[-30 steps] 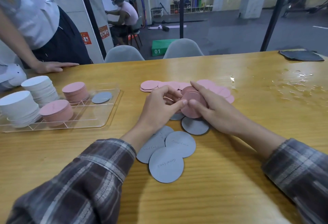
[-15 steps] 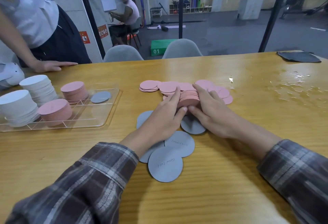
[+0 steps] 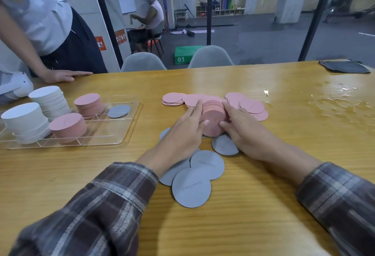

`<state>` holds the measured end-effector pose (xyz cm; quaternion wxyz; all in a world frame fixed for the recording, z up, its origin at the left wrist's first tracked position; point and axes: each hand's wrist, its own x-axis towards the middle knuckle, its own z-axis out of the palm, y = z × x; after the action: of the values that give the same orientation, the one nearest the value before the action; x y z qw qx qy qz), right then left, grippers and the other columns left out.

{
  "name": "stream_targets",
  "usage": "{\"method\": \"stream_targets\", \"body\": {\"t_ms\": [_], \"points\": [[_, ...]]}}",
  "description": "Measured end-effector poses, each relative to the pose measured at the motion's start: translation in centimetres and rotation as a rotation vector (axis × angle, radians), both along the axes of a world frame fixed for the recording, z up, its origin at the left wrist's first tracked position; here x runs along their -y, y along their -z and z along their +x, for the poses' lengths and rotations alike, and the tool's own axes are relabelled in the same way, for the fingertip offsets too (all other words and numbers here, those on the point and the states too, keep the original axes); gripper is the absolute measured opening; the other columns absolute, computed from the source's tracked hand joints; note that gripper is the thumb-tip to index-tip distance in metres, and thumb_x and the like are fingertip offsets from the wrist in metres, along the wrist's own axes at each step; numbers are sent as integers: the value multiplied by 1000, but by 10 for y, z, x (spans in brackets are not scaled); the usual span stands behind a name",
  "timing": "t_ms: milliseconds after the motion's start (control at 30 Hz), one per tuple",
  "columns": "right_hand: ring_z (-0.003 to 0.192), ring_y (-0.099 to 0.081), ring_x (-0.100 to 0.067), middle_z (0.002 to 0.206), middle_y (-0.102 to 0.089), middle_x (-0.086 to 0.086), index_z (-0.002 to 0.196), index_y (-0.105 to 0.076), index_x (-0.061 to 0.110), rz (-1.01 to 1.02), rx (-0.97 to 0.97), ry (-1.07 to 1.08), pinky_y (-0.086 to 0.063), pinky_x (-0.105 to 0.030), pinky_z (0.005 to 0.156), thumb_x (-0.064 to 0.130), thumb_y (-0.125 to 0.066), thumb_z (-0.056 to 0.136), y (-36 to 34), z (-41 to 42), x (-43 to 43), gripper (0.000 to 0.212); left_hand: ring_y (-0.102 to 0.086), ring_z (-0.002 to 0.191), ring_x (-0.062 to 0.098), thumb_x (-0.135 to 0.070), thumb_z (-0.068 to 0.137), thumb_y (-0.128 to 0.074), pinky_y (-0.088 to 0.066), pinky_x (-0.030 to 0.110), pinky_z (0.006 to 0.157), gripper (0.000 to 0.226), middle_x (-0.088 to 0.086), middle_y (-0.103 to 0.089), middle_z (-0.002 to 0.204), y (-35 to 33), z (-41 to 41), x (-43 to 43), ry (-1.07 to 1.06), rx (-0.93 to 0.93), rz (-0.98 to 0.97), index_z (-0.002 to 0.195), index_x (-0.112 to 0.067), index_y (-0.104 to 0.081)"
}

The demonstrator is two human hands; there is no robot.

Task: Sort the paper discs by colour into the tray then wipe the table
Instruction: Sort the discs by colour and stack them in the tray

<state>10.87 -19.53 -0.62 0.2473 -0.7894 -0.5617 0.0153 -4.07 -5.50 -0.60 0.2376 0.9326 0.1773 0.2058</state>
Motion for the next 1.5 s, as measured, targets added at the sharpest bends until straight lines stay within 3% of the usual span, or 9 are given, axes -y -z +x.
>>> {"method": "stream_targets", "body": {"t_ms": [100, 233, 433, 567, 700, 1033, 1233, 1400, 1500], "points": [[121, -44, -27, 129, -59, -9, 150, -37, 11, 21, 30, 4, -34, -39, 104, 33, -44, 107, -2, -1, 4, 49, -55, 123, 19, -29, 107, -55, -41, 23, 98, 53, 3, -58, 139, -2, -9, -4, 20, 85, 66, 156, -13, -42], [125, -43, -31, 136, -55, -13, 159, -24, 6, 8, 131, -13, -30, -37, 110, 30, -40, 109, -2, -7, 3, 57, -59, 105, 21, -30, 105, -60, -47, 31, 90, 58, 5, -65, 117, -2, -17, 1, 5, 107, 120, 156, -10, -43], [109, -48, -30, 122, -62, -12, 144, -42, 5, 24, 173, 10, -36, -38, 91, 26, -43, 108, -7, -15, 7, 42, -57, 113, 26, -29, 110, -47, -46, 36, 91, 59, 7, -59, 130, -3, -17, 7, -32, 38, 106, 162, -7, -28], [113, -47, -28, 125, -61, -11, 145, -42, 6, 47, 147, -20, -35, -36, 91, 27, -45, 108, -9, -14, 6, 43, -62, 104, 21, -23, 104, -62, -50, 26, 86, 40, 1, -64, 109, -5, -24, 0, 21, 152, -7, 143, -14, -59], [115, -47, -24, 122, -54, -2, 139, -50, 9, 142, 57, -91, -36, -33, 98, 26, -52, 105, -19, -17, -1, 38, -67, 101, 8, -16, 93, -76, -57, 18, 87, 33, 3, -72, 115, -18, -33, -14, 6, 258, -151, 126, -15, -73], [96, -60, -12, 110, -68, 5, 128, -63, 18, 191, -92, -234, -43, -13, 77, 36, -59, 103, -61, -72, -75, 32, -75, 99, 13, -33, 90, -80, -60, 36, 95, 33, -4, -79, 107, -51, -116, -77, -112, 281, -255, 118, -17, -76], [91, -58, -9, 106, -68, 9, 123, -66, 21, 156, -117, -319, -43, -27, 80, 43, -56, 103, -71, -127, -137, 31, -76, 95, 10, -29, 93, -78, -60, 31, 90, 21, -4, -80, 103, -65, -187, -112, -207, 286, -255, 112, -21, -78], [93, -61, -13, 103, -69, 9, 121, -69, 18, 100, -130, -367, -45, -32, 77, 48, -53, 103, -74, -167, -191, 38, -74, 89, 7, -31, 95, -75, -57, 22, 75, 11, -14, -78, 91, -70, -229, -147, -378, 270, -240, 105, -30, -78], [83, -57, -13, 90, -64, 8, 115, -71, 13, 76, -171, -390, -37, -29, 67, 45, -54, 103, -72, -183, -222, 37, -62, 60, 1, -29, 97, -71, -45, 25, 59, 13, -19, -65, 63, -70, -243, -166, -441, 225, -240, 86, -31, -75]]}}
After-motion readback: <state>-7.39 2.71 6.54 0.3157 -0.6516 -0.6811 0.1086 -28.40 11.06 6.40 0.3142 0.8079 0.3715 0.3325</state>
